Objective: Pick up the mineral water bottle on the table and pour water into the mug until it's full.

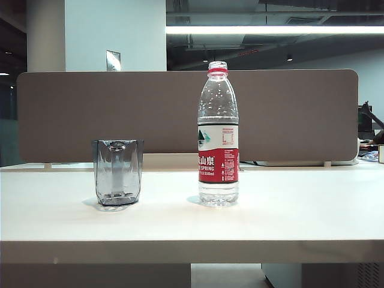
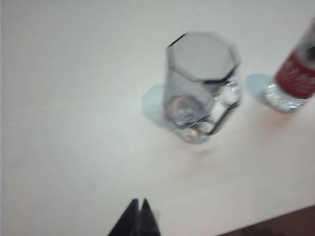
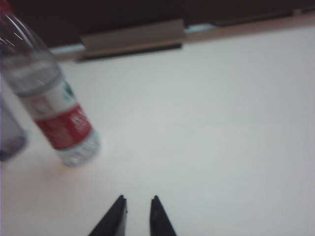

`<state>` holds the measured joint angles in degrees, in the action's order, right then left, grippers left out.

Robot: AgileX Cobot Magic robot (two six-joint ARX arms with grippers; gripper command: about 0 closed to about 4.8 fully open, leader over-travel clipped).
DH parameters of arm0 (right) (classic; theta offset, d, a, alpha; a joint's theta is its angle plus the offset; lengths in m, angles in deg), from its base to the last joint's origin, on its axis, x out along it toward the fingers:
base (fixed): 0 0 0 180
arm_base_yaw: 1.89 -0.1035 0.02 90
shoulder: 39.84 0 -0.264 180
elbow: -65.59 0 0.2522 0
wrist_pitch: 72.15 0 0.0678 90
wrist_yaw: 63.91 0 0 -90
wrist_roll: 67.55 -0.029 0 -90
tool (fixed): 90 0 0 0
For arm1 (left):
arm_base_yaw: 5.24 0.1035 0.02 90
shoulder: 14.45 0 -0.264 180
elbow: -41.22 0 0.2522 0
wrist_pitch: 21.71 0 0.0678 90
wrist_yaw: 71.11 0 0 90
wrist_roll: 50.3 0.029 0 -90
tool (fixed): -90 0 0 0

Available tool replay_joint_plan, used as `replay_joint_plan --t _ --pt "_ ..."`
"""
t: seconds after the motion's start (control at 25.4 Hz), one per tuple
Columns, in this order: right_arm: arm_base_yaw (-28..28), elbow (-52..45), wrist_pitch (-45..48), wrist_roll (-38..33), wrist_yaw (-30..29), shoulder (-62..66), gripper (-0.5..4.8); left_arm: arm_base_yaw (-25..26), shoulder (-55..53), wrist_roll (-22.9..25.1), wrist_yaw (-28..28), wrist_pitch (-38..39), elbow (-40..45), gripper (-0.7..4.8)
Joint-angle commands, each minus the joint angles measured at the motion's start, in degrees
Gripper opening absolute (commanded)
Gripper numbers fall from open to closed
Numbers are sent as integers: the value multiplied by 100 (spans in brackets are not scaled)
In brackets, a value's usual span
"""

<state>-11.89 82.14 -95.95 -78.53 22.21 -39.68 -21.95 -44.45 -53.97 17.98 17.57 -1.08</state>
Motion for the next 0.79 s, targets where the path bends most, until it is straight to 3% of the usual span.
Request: replay_joint_plan --t 0.04,0.12,0.24,0.39,0.47,0.59,0.79 --pt "2 214 463 -531 -697 -2 86 -428 -431 22 4 -492 -337 -3" --pt "2 256 669 -839 -927 -2 87 -568 -560 20 4 -890 -339 -2" --pt "4 256 1416 -1646 -1845 -2 99 -673 -627 20 -57 -1134 -348 -2" --pt "4 382 1388 -1672 -1836 0 123 -673 -627 20 -55 -1128 -350 -2" --pt "4 592 1176 -1443 -1510 0 123 -673 -627 20 -55 -1132 -350 -2" --pt "7 1180 485 -527 -796 20 123 -673 -627 22 -55 -1132 -352 -2" --pt "7 2118 -658 560 -586 345 122 -673 -629 22 -55 -1132 -367 -2"
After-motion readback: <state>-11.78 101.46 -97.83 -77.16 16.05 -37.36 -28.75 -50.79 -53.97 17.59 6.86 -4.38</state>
